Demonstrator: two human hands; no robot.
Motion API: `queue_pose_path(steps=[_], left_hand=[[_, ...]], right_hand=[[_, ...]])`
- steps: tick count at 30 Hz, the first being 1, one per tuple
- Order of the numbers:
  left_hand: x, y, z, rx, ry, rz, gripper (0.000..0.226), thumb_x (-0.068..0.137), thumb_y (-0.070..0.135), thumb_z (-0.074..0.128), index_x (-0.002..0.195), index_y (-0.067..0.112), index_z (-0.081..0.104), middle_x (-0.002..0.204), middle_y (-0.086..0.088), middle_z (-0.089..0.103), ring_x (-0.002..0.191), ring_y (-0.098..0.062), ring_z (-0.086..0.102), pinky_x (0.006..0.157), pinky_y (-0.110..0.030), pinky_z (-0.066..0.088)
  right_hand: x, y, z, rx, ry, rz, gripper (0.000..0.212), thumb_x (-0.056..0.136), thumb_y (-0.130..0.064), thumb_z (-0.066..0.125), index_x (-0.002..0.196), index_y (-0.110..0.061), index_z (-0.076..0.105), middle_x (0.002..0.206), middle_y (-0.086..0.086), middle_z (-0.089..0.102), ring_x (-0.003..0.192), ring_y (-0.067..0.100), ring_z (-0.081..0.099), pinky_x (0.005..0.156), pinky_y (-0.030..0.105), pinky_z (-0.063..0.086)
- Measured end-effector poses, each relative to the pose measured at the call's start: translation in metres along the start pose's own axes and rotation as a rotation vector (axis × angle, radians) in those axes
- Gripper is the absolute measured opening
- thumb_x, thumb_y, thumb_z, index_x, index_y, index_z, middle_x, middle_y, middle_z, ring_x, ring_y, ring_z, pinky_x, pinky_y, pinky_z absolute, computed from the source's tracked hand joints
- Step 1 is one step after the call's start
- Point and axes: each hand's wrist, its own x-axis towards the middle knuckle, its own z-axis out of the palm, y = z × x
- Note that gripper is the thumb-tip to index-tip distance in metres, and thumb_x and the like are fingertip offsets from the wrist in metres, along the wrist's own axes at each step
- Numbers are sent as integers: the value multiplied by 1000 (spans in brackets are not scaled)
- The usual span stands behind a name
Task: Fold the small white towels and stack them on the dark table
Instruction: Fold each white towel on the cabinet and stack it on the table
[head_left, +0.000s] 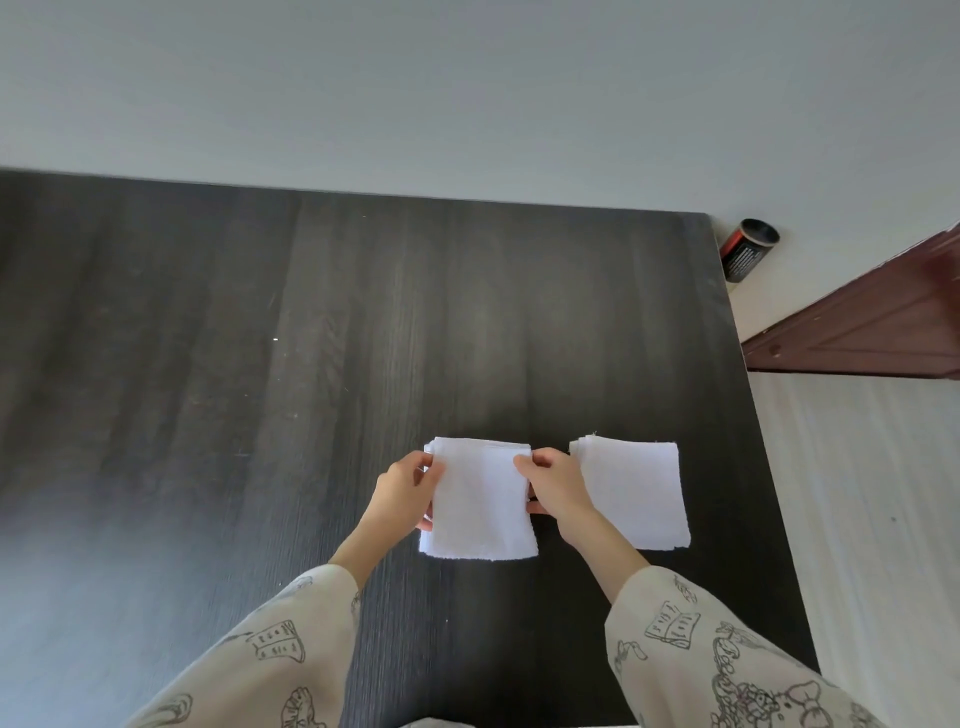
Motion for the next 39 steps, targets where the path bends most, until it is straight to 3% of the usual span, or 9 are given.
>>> queue_pose_path(steps=[10, 16, 22, 26, 29, 32, 34, 39], left_hand=[[8, -2, 2, 1, 37, 30, 30, 97, 29, 41, 116, 8, 51, 93, -2, 58, 69, -15, 61, 51, -21, 51], [9, -5, 2, -2, 36, 28, 28, 97, 30, 42, 115, 10, 50, 100, -3, 56, 82, -24, 62, 58, -29, 53], [11, -8, 0, -5, 82, 16, 17, 95, 32, 45, 103, 16, 45, 94, -6, 60, 72, -20, 63, 52, -23, 52], [-5, -4, -10, -23, 219, 52, 23, 96, 29, 44, 112, 13, 46, 81, 7, 55, 79, -24, 60, 73, -37, 53], [-24, 13, -8, 23, 304, 155, 26, 95, 24, 43, 119, 15, 48, 92, 7, 55, 89, -22, 53, 79, -33, 41], [-42, 45, 13, 89, 236, 328, 26, 97, 21, 39, 120, 16, 48, 106, 4, 52, 92, -17, 52, 79, -29, 41], [-54, 70, 38, 150, 146, 433, 24, 97, 21, 39, 119, 17, 50, 107, 4, 54, 93, -16, 52, 80, -25, 39], [-103, 126, 134, 342, -103, 654, 21, 97, 24, 40, 112, 21, 54, 103, 4, 59, 90, -11, 56, 76, -19, 39]], right_hand=[[5, 2, 3, -87, 104, -103, 9, 94, -25, 51, 96, -17, 53, 97, 3, 58, 96, 22, 58, 90, 42, 52], [7, 5, 7, -182, 171, -174, 20, 94, -27, 50, 102, -10, 57, 88, -3, 56, 85, 13, 52, 80, 30, 46], [5, 3, 4, -129, 215, -185, 23, 94, -26, 53, 110, -11, 56, 96, -3, 55, 90, 12, 51, 80, 25, 43], [-6, 6, -9, -34, 219, -161, 30, 94, -29, 51, 119, -12, 55, 107, -2, 58, 103, 15, 55, 93, 32, 47], [-21, 15, -28, 28, 212, -150, 28, 95, -29, 49, 119, -13, 55, 113, 1, 59, 103, 17, 59, 91, 33, 51], [-40, 29, -59, 103, 229, -130, 26, 96, -25, 50, 117, -11, 57, 114, 4, 60, 98, 19, 62, 81, 24, 52], [-59, 42, -89, 176, 253, -149, 27, 95, -23, 52, 117, -9, 57, 117, 8, 61, 99, 22, 63, 86, 29, 53], [-129, 99, -185, 291, 388, -218, 28, 96, -24, 50, 120, -11, 55, 111, 5, 63, 95, 17, 63, 79, 23, 51]])
